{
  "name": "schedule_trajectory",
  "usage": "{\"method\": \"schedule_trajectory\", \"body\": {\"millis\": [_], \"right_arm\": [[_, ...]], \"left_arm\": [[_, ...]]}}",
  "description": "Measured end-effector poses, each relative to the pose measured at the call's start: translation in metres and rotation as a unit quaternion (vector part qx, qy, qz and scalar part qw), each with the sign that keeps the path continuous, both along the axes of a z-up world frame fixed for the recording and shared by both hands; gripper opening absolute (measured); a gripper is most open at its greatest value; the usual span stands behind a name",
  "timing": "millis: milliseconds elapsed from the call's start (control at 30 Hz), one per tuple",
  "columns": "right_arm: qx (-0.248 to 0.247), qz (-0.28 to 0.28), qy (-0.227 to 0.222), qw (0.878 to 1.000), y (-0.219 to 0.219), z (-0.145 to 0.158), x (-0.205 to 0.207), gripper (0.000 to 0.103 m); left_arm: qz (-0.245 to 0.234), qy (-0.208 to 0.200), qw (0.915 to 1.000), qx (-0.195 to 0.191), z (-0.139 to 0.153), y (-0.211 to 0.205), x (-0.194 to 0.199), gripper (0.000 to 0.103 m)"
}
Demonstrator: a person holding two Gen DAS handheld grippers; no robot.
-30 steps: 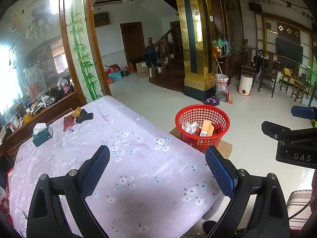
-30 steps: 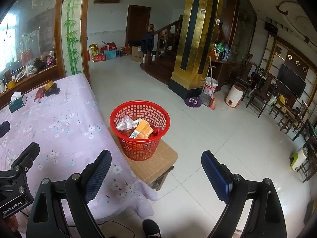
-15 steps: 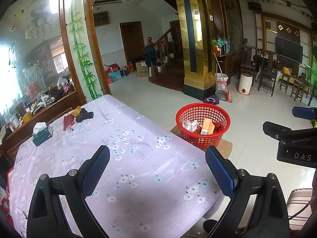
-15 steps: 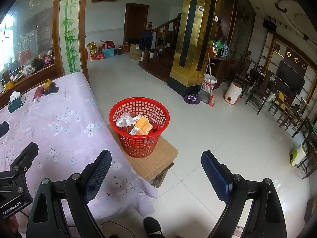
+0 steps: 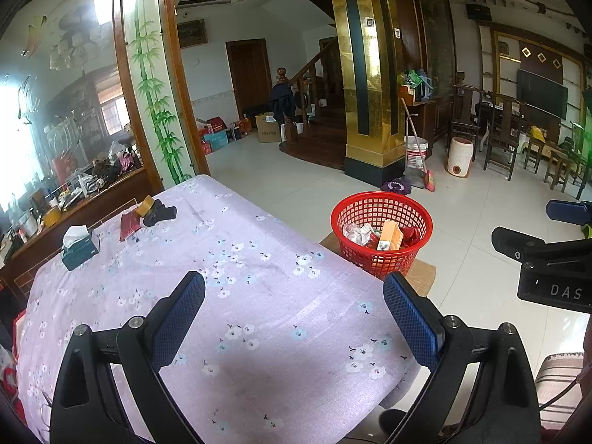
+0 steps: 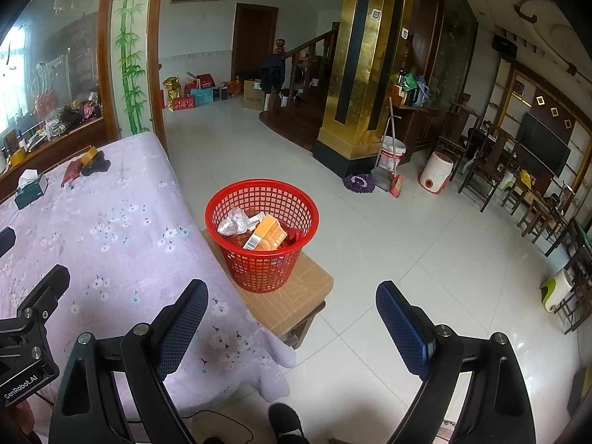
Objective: Collect trash
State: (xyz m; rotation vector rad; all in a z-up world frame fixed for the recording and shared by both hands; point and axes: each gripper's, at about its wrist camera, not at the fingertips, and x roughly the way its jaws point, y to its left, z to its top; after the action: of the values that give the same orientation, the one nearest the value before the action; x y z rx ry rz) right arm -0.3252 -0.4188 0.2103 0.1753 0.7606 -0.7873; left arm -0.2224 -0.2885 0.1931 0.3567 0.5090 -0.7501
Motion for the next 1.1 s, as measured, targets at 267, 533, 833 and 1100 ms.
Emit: {"method": "schedule_trajectory", "body": {"millis": [267, 533, 833, 1100], "right_arm": [[0.000, 0.000, 0.001, 1.000, 0.000, 0.000, 0.000, 0.095], [0.000, 0.000, 0.002, 1.000, 0.000, 0.000, 0.000, 0.095], [0.001, 0.002, 0.004, 1.000, -0.001, -0.004, 0.001, 0.095], [0.032, 0.022, 0.013, 0.999, -0.002, -0.021, 0.029, 0.095]], "left_arm": [[0.000, 0.001, 1.0000, 0.000, -0.001, 0.002, 0.000, 0.096], [-0.001, 0.002, 1.0000, -0.001, 0.000, 0.001, 0.000, 0.096], [-0.003, 0.021, 0.9998, -0.004, -0.006, 0.005, 0.005, 0.096], [0.064, 0.078, 0.9948, 0.006, -0.030, 0.041, 0.040, 0.096]]}}
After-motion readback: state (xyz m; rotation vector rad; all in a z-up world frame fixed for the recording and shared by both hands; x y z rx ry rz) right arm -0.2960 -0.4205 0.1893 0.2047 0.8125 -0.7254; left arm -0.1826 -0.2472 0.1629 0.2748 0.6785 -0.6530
